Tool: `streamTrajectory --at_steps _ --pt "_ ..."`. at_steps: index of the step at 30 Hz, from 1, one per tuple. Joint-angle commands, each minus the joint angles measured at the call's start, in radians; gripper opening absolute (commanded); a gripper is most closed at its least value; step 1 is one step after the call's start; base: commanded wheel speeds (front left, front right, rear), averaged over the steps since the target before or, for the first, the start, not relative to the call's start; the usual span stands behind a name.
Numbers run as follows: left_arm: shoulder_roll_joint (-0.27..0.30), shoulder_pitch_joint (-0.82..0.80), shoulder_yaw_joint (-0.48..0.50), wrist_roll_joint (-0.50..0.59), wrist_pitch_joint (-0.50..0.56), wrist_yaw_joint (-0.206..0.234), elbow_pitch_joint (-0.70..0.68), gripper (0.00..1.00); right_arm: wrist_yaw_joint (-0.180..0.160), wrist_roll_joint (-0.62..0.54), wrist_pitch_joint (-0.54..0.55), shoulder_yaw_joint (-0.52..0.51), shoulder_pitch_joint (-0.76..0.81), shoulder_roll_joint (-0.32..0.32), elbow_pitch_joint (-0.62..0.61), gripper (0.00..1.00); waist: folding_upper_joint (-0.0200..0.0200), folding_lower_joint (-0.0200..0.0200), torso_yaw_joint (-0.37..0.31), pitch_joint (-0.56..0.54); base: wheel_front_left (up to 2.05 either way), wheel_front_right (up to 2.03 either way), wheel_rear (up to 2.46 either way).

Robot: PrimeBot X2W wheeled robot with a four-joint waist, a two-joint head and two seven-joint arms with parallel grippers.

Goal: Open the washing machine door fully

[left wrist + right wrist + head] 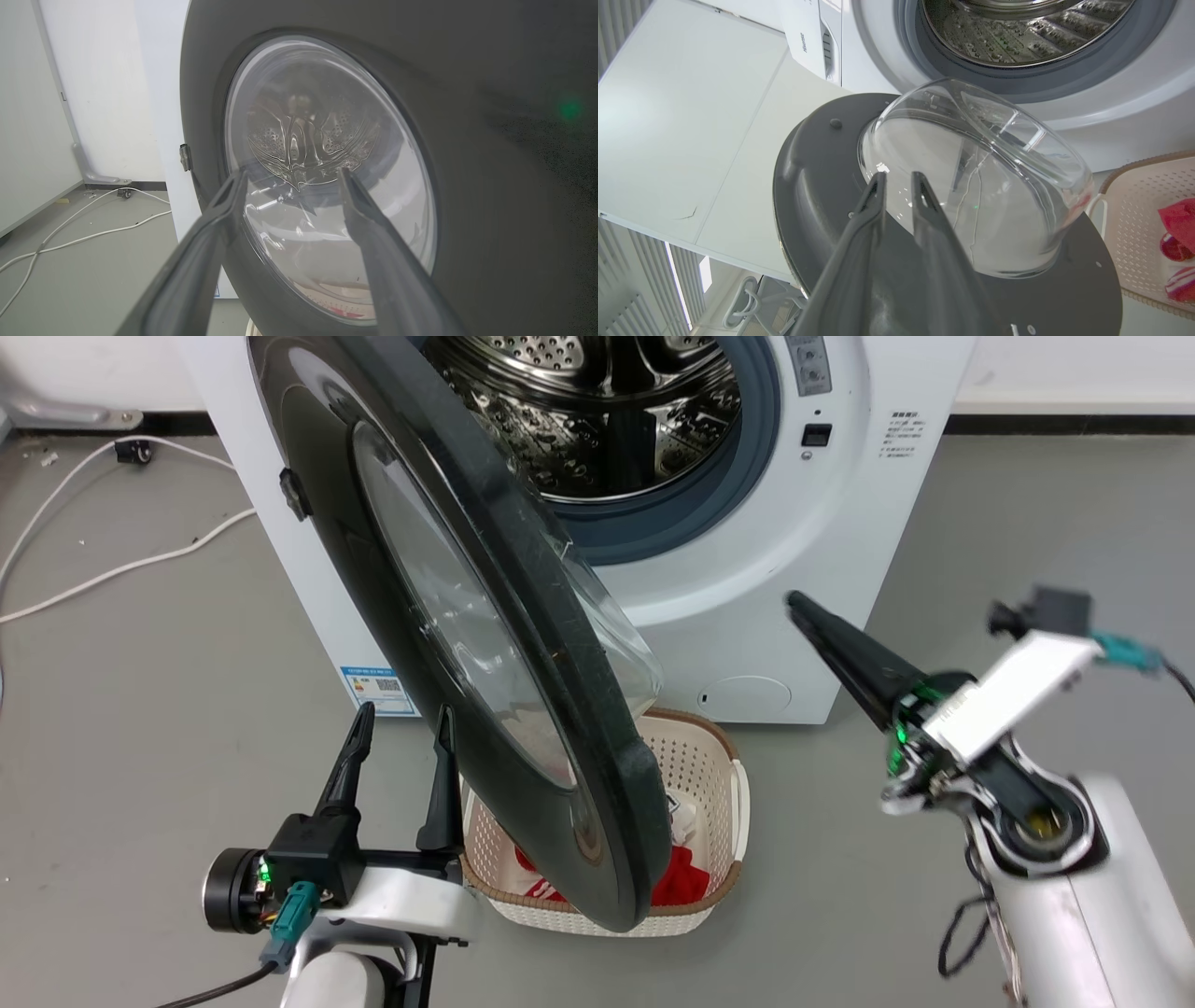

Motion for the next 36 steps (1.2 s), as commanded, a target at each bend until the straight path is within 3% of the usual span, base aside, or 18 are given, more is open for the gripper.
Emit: streamTrajectory --at_steps 1,10,17,23,25,29,36 --pt "0.000 0.013 -0.002 -0.001 -0.003 0.006 0.002 1.00 0.000 0.002 -0.058 -0.022 0.057 0.005 -0.027 1.00 -0.0001 0.0001 -0.003 -0.013 0.00 0.00 0.00" --pt "0.000 0.045 0.006 0.009 -0.003 -0.004 0.012 1.00 0.000 -0.090 -0.490 -0.151 0.338 0.009 -0.134 1.00 -0.0001 0.0001 -0.002 -0.059 0.00 0.00 0.00" --pt "0.000 0.060 0.029 0.029 -0.003 -0.007 0.006 1.00 0.000 -0.515 -0.773 -0.204 0.440 -0.011 -0.165 1.00 -0.0001 0.0001 -0.006 -0.074 0.00 0.00 0.00" --pt "0.000 0.059 0.045 0.038 -0.003 -0.009 -0.004 1.00 0.000 -0.967 -0.817 -0.283 0.460 0.002 -0.289 1.00 -0.0001 0.0001 -0.005 -0.078 0.00 0.00 0.00" --pt "0.000 0.057 0.048 0.042 -0.003 -0.008 -0.006 1.00 0.000 -1.144 -0.819 -0.282 0.471 0.004 -0.346 1.00 -0.0001 0.0001 -0.003 -0.076 0.00 0.00 0.00" --pt "0.000 0.055 0.062 0.052 -0.003 -0.005 -0.012 1.00 0.000 -1.385 -0.802 -0.252 0.501 0.009 -0.417 1.00 -0.0001 0.0001 -0.003 -0.073 0.00 0.00 0.00" --pt "0.000 0.052 0.071 0.058 -0.003 -0.011 -0.013 1.00 0.000 -1.403 -0.763 -0.212 0.547 0.009 -0.385 1.00 -0.0001 0.0001 -0.006 -0.068 0.00 0.00 0.00"
